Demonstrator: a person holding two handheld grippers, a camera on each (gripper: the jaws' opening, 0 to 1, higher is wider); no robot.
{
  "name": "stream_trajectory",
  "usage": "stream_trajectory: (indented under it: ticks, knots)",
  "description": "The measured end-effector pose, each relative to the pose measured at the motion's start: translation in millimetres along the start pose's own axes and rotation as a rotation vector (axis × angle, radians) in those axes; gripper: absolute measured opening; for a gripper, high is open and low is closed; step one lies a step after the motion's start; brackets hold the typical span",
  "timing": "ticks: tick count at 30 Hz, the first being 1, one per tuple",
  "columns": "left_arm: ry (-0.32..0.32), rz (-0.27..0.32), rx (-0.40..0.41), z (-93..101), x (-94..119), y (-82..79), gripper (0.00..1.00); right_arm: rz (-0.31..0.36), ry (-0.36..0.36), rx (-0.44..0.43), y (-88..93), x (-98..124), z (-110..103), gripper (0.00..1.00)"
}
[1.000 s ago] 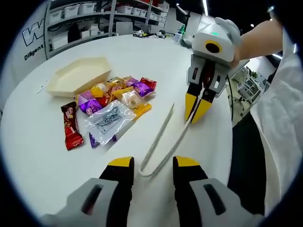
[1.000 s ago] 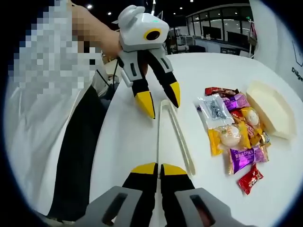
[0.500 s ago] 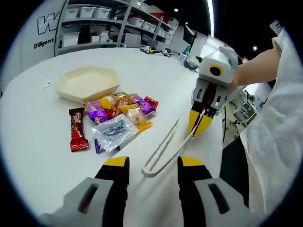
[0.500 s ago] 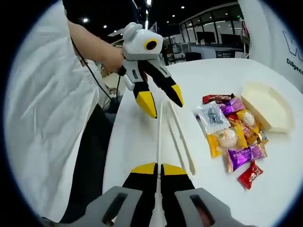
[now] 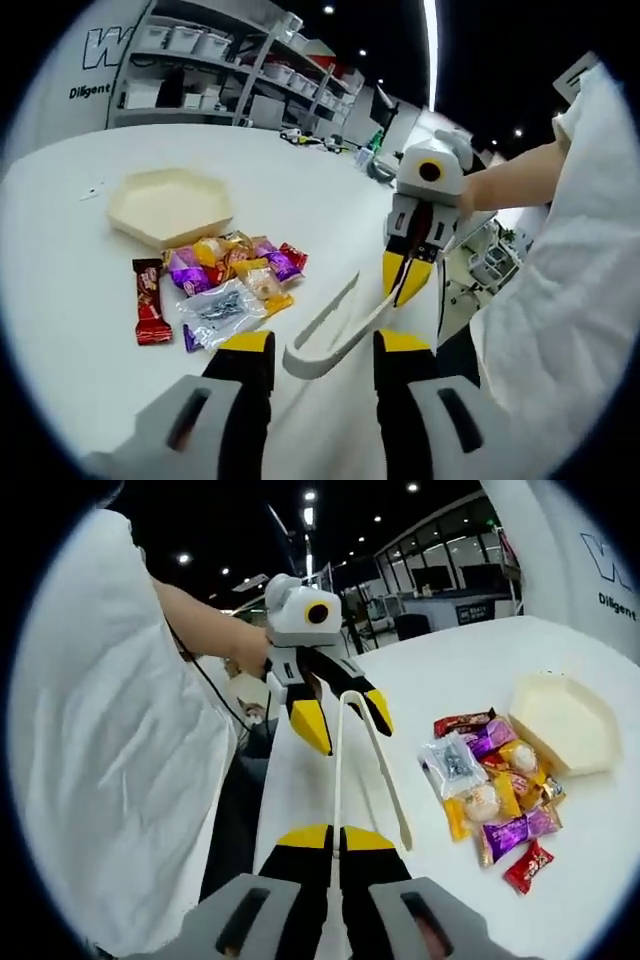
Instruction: Place the target food into the container with the food tongs after gripping and lifting it, then release it inside without dropping or visibly crushing the food.
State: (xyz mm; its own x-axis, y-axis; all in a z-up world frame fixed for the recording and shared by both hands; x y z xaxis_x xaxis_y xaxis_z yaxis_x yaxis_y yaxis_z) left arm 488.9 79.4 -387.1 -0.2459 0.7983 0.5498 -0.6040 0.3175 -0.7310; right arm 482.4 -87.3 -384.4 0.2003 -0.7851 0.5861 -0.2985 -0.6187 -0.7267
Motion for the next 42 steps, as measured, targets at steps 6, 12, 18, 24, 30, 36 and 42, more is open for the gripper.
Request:
stream_trajectory:
  ticks: [6,12,18,24,30,36,42]
  knots:
    - [0.034,0.018,-0.013,5.5,2.9,-5.9,0.35,0.019,-0.04,0.006,-6.6,5.4,-3.6,0.0]
    - [0.083,0.036,-0.031,15.2,5.6,-13.7,0.34,0.02,-0.059,0.017,-9.0,7.6,-5.6,0.0]
    - [0.118,0.047,-0.05,23.4,8.3,-19.7,0.34,0.02,-0.07,0.026,-12.1,9.8,-9.1,0.0]
    - [0.127,0.043,-0.068,24.9,8.7,-21.2,0.32,0.022,-0.076,0.032,-14.4,11.5,-9.9,0.0]
    - [0.127,0.041,-0.074,26.6,10.3,-22.7,0.31,0.019,-0.083,0.033,-14.7,11.8,-11.8,0.0]
    - [0.138,0.037,-0.078,29.1,10.0,-24.1,0.3,0.017,-0.091,0.041,-16.9,12.6,-15.1,0.0]
    - [0.152,0.035,-0.096,32.5,8.5,-26.9,0.29,0.02,-0.103,0.048,-19.1,13.7,-18.2,0.0]
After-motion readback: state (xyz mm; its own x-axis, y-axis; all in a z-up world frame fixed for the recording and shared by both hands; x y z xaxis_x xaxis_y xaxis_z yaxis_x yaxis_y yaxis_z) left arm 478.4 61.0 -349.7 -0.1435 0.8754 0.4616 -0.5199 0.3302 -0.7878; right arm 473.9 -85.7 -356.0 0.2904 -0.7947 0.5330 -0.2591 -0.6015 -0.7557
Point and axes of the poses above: the point that each gripper's makers call its tool centre point, and the gripper's own axes: x roughly backward along the fingers, z roughly to its right, y roughly out of its underside, the point moved 6 cm from there along x, roughly backward along the fingers, and after that the axes turned 6 degrees about -z, right-handed, at the moved point
